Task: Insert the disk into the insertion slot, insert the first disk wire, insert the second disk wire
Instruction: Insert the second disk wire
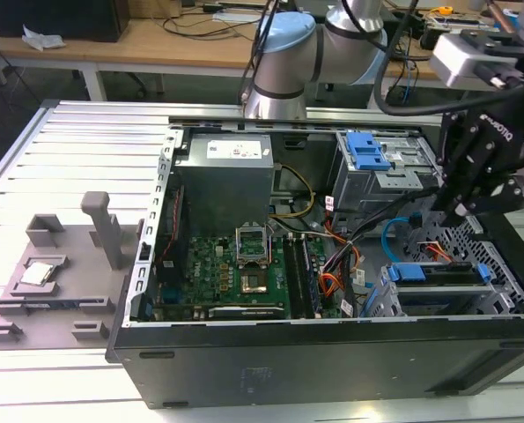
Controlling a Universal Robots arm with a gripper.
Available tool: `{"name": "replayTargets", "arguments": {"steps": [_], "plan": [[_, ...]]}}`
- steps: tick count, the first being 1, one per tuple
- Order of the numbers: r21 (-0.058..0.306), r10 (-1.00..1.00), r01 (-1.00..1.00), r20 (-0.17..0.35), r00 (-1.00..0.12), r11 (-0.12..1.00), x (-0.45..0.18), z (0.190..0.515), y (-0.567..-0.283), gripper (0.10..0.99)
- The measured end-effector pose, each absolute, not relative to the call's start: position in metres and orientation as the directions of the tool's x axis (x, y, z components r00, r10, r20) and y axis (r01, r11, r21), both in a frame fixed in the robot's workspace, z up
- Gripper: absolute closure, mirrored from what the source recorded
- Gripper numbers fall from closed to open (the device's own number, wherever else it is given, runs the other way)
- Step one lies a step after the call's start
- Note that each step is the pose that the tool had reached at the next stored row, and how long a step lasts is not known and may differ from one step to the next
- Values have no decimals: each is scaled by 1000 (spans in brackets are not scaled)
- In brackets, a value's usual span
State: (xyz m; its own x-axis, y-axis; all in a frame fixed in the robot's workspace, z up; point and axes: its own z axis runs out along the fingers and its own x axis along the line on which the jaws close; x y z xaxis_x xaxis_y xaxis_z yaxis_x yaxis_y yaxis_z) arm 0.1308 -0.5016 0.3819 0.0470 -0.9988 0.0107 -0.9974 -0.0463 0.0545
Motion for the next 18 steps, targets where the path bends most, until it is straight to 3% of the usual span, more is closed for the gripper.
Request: {"name": "replayTargets", "arguments": {"steps": [9,18], "plan": [[54,-995,-993,11,104,-103,113,372,-495,784],[54,-969,-968,11,247,-246,110,367,-494,784]]}}
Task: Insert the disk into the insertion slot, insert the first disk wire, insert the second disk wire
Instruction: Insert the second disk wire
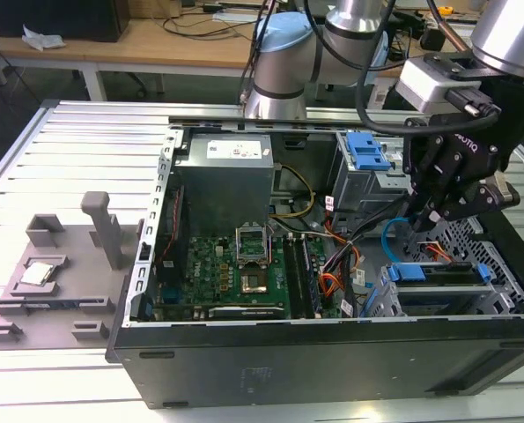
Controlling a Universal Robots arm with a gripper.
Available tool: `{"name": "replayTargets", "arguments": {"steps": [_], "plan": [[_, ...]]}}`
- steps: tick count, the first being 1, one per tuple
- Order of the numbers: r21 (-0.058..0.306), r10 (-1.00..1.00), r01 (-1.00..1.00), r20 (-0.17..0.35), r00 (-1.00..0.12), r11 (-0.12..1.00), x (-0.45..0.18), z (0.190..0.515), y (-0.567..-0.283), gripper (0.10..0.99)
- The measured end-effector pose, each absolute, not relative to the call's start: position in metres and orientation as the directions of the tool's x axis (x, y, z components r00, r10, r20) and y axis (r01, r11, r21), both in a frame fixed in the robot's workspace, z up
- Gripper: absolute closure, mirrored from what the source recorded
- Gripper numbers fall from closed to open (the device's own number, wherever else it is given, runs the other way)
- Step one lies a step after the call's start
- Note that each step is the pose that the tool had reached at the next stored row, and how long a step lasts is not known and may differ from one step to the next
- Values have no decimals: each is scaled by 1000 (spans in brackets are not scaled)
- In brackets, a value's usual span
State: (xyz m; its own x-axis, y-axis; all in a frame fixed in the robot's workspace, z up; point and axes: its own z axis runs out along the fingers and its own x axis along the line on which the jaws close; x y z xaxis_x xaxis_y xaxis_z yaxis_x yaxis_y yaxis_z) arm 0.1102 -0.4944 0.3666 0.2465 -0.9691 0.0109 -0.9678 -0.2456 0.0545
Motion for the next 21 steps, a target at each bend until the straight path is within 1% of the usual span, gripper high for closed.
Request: {"name": "replayTargets", "arguments": {"steps": [4,5,6,13,16,21], "plan": [[54,-969,-967,11,248,-247,110,367,-494,784],[54,-969,-967,11,249,-248,110,367,-494,800],[54,-968,-967,11,249,-248,110,367,-494,918],[54,-968,-966,11,252,-251,110,367,-494,922],[54,-968,-966,11,252,-251,110,367,-499,922],[55,-968,-966,12,252,-251,110,366,-522,922]]}}
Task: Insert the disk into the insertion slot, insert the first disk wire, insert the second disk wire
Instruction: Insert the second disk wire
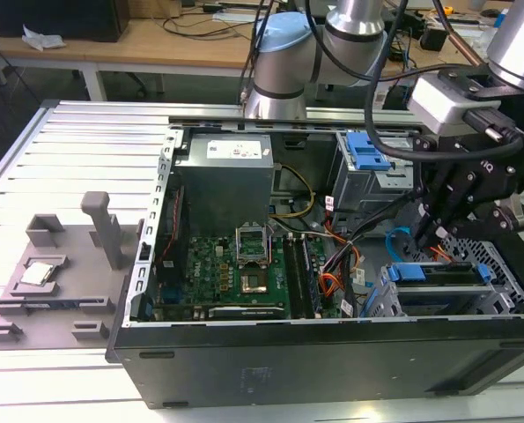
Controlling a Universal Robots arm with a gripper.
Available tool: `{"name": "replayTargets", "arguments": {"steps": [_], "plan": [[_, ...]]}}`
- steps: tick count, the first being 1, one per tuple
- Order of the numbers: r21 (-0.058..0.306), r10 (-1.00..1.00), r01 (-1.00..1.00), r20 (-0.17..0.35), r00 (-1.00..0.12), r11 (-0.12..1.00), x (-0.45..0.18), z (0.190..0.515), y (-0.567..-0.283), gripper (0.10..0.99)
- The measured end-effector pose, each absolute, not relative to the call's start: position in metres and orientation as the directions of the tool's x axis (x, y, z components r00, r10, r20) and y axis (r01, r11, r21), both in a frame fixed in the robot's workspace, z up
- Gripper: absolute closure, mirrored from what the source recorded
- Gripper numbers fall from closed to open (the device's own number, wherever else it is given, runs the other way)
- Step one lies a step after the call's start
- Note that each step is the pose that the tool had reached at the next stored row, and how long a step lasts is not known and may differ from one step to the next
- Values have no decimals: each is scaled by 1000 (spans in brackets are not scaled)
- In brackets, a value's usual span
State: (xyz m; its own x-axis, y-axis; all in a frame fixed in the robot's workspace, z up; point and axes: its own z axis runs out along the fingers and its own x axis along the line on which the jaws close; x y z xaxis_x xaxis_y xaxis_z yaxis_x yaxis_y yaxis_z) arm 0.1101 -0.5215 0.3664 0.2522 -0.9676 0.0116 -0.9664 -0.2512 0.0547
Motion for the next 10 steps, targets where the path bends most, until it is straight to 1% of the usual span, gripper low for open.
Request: {"name": "replayTargets", "arguments": {"steps": [5,10], "plan": [[55,-968,-966,13,252,-251,110,366,-536,922],[55,-969,-968,13,246,-245,110,366,-540,922]]}}
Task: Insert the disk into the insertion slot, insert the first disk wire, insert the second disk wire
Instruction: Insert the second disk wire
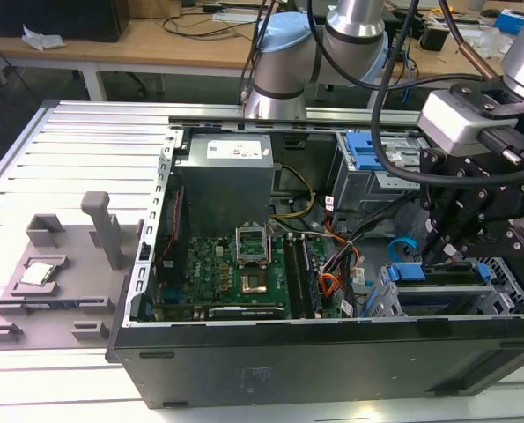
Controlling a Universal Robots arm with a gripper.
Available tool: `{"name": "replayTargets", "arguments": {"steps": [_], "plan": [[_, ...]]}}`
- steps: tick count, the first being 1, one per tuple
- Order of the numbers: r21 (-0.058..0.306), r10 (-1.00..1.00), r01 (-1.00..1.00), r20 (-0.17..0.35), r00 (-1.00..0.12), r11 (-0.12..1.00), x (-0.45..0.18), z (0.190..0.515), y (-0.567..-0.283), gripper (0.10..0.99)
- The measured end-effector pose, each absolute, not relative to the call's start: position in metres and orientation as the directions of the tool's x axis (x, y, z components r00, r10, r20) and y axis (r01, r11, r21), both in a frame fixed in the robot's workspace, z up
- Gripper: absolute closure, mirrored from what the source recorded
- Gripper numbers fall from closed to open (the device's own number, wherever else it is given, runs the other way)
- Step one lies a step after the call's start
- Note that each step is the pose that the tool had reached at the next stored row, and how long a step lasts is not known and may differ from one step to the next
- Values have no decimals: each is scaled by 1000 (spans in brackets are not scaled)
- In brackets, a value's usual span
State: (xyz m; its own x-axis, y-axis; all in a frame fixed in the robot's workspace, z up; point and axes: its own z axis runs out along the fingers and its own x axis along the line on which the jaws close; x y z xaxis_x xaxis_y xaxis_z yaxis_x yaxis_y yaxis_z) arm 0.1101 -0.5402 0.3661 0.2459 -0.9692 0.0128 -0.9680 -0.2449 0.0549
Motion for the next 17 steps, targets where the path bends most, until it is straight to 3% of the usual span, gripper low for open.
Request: {"name": "replayTargets", "arguments": {"steps": [9,13,17], "plan": [[55,-995,-994,13,99,-98,110,366,-540,922],[55,-1000,-998,13,-16,17,110,365,-540,922],[55,-1000,-998,13,-23,24,110,365,-540,922]]}}
